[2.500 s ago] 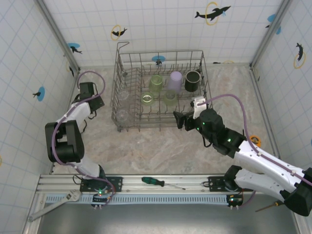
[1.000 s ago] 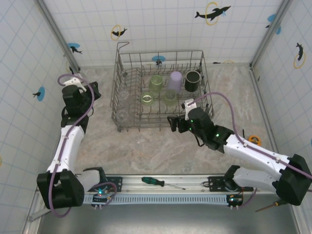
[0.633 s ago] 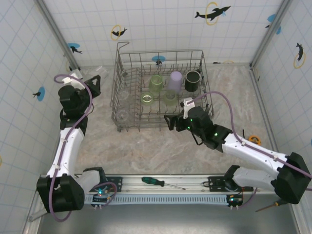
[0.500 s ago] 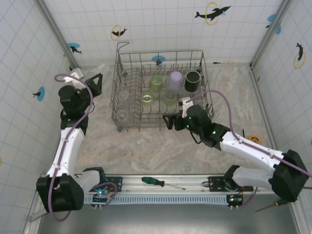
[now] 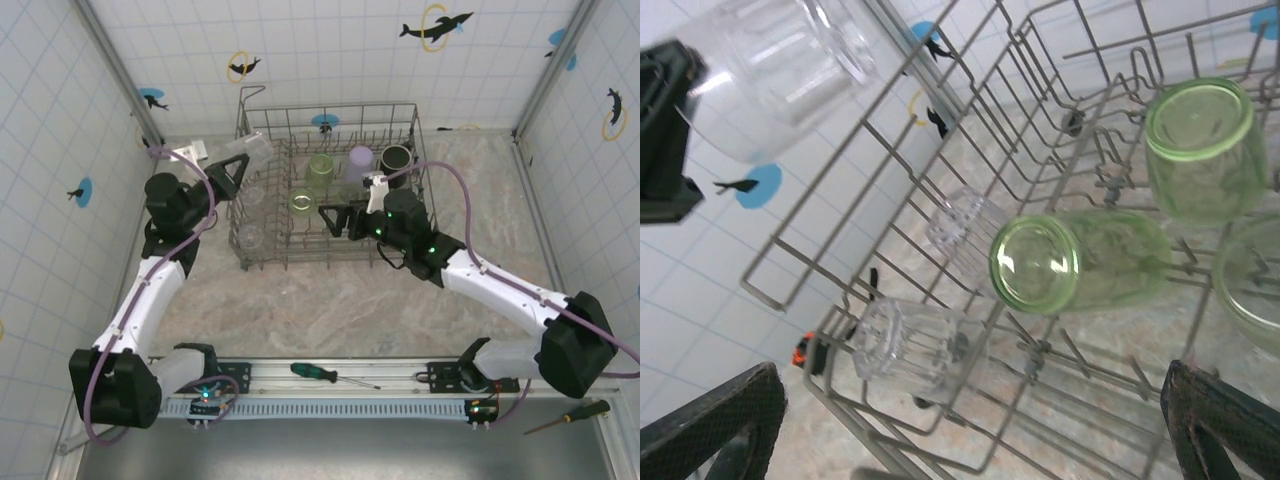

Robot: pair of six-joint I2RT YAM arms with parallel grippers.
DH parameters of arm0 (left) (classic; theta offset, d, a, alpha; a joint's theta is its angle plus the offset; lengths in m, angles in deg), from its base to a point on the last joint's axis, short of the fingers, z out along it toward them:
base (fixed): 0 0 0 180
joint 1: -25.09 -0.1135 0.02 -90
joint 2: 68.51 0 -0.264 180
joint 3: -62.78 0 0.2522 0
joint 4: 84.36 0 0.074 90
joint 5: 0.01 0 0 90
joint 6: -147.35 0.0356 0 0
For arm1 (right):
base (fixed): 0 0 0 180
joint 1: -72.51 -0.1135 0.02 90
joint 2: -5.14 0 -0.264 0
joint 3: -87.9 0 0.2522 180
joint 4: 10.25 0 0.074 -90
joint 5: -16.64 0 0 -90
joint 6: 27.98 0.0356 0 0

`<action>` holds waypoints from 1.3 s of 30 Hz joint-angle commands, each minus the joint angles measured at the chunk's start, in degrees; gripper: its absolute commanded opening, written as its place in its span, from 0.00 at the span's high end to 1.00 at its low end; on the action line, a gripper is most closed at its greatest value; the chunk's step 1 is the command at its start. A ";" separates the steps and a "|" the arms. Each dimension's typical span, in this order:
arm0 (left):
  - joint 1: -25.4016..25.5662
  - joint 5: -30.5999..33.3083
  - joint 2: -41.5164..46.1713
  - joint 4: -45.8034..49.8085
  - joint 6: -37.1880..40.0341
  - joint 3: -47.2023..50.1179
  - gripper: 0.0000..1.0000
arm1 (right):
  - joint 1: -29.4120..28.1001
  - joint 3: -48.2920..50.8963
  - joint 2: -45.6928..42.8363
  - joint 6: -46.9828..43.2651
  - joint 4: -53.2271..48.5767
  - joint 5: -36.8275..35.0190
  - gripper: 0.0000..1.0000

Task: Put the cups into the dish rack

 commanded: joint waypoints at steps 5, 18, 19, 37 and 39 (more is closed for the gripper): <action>3.88 -3.58 -1.88 -7.55 0.79 -1.52 1.00 | 3.49 -0.76 2.11 8.93 13.87 7.11 0.00; 8.96 -5.36 -4.93 -16.54 -1.96 -0.01 1.00 | 6.04 -0.18 7.46 21.36 28.14 13.70 0.00; 9.31 -4.96 -5.26 -16.92 -2.12 0.00 1.00 | 6.13 -0.19 7.95 22.19 29.46 13.87 0.00; 13.91 -4.81 -10.39 -28.16 -6.79 1.97 1.00 | 9.76 -1.85 15.88 40.12 42.66 10.32 0.00; 14.25 -4.88 -10.63 -28.44 -6.87 2.26 1.00 | 9.95 -1.60 16.36 41.92 45.08 9.59 0.00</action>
